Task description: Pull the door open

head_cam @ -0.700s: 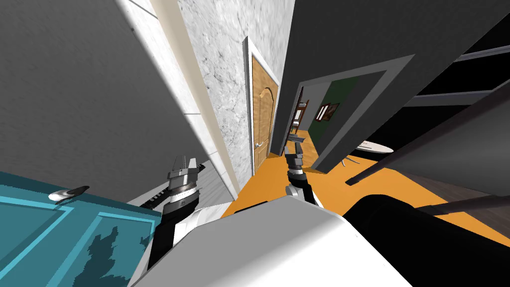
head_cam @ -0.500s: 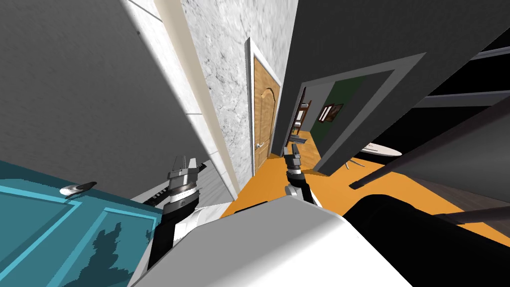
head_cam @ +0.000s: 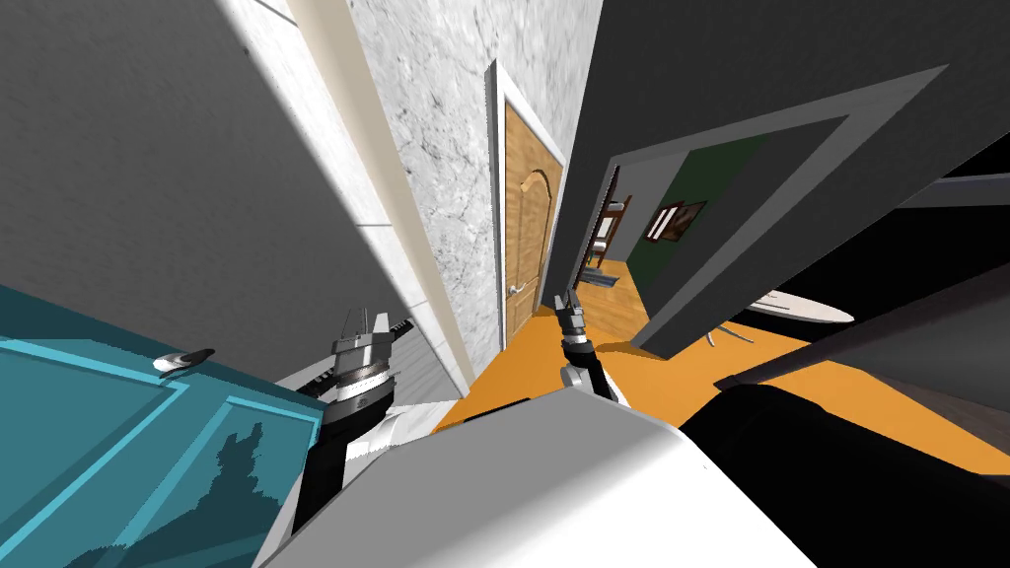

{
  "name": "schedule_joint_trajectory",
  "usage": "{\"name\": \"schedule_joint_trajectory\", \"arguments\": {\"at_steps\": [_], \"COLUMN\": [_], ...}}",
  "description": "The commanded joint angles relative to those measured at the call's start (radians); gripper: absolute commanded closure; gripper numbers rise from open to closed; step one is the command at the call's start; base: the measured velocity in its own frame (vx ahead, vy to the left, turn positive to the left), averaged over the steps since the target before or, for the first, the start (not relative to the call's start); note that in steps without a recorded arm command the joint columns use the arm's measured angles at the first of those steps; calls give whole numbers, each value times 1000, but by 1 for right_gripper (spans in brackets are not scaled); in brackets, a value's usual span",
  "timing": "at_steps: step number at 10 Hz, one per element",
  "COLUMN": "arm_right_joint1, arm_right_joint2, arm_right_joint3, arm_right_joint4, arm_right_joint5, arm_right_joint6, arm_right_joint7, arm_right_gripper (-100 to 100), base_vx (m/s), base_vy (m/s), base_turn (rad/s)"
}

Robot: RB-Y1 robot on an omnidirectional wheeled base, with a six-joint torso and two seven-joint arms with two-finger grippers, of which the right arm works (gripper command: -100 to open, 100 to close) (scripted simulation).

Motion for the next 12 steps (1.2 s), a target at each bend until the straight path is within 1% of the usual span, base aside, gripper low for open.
{"name": "schedule_joint_trajectory", "arguments": {"at_steps": [1,7,8,9,10,11,12], "arm_right_joint1": [-9,-79,-79,-92,-105,-105,-118], "arm_right_joint2": [-7,-53,-53,-62,-70,-70,-79], "arm_right_joint3": [11,31,31,35,39,39,43], "arm_right_joint4": [33,205,211,243,271,276,311], "arm_right_joint5": [3,5,5,6,6,6,7], "arm_right_joint6": [0,-9,-9,-10,-12,-12,-13], "arm_right_joint7": [-9,-54,-54,-62,-70,-70,-79], "arm_right_gripper": [-100,-100,-100,-100,-100,-100,-100], "base_vx": [45,42,35,35,42,32,27], "base_vy": [-99,-96,-86,-59,-76,-58,-57], "base_turn": [116,143,56,66,184,57,81]}}
